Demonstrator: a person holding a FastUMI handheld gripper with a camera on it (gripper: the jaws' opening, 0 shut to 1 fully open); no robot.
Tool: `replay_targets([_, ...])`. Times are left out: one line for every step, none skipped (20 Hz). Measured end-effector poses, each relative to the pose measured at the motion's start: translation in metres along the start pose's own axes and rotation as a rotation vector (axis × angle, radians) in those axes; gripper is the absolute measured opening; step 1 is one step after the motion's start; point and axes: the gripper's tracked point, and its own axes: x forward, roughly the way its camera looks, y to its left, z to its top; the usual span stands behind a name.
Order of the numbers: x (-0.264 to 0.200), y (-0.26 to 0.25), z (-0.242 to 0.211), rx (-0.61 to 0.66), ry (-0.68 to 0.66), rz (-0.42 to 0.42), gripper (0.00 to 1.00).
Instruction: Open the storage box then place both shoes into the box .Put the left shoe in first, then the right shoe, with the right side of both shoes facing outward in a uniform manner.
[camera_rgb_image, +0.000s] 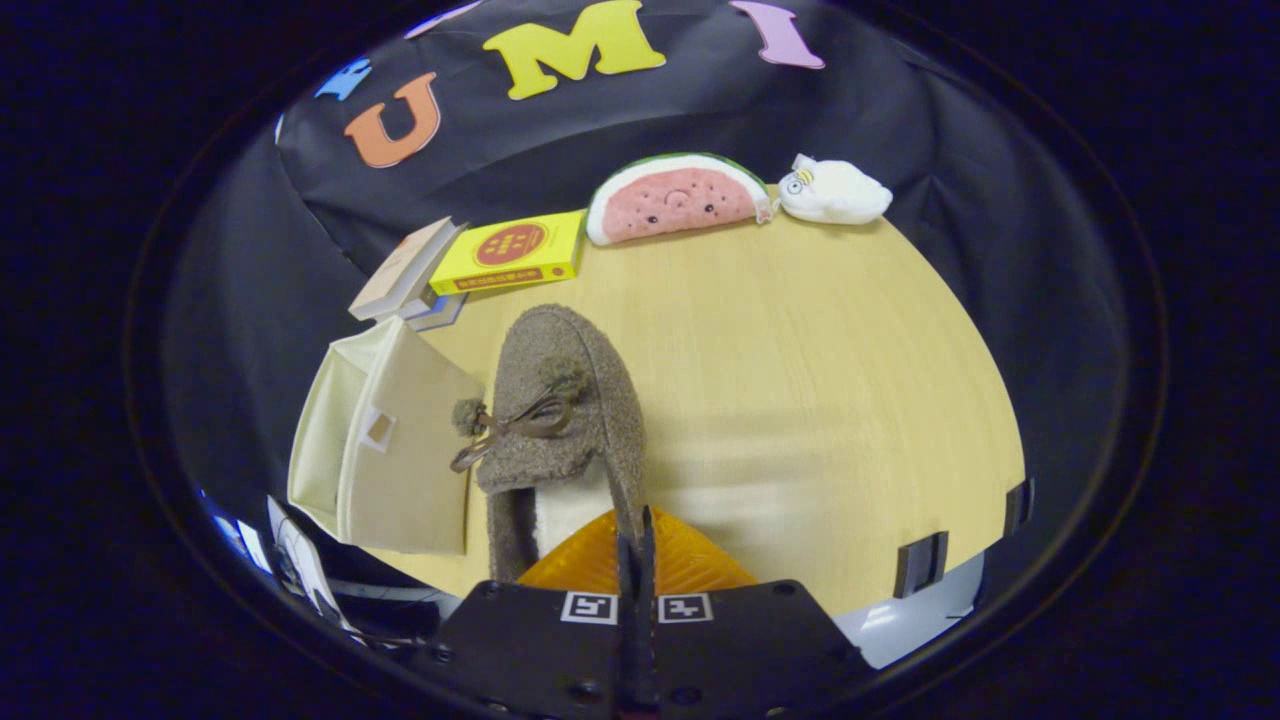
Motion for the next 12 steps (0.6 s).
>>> replay_targets([-0.002, 0.012, 0.002, -0.005, -0.010, 0.007, 0.00])
replay_targets([-0.005, 0.026, 0.003, -0.010, -0.014, 0.019, 0.00])
replay_targets([-0.006, 0.039, 0.004, -0.014, -0.019, 0.035, 0.00])
replay_targets([-0.008, 0.053, 0.006, -0.014, -0.026, 0.053, 0.00])
replay_targets([-0.009, 0.066, 0.007, -0.015, -0.032, 0.070, 0.00])
replay_targets([-0.011, 0.079, 0.008, -0.018, -0.039, 0.081, 0.00])
replay_targets([-0.013, 0.091, 0.010, -0.022, -0.047, 0.087, 0.00])
replay_targets([-0.013, 0.103, 0.012, -0.027, -0.058, 0.090, 0.00])
replay_targets([-0.014, 0.115, 0.015, -0.031, -0.069, 0.095, 0.00])
replay_targets([-0.015, 0.129, 0.016, -0.030, -0.077, 0.106, 0.00])
replay_targets([-0.015, 0.143, 0.017, -0.030, -0.082, 0.117, 0.00])
replay_targets([-0.015, 0.156, 0.018, -0.027, -0.086, 0.126, 0.00])
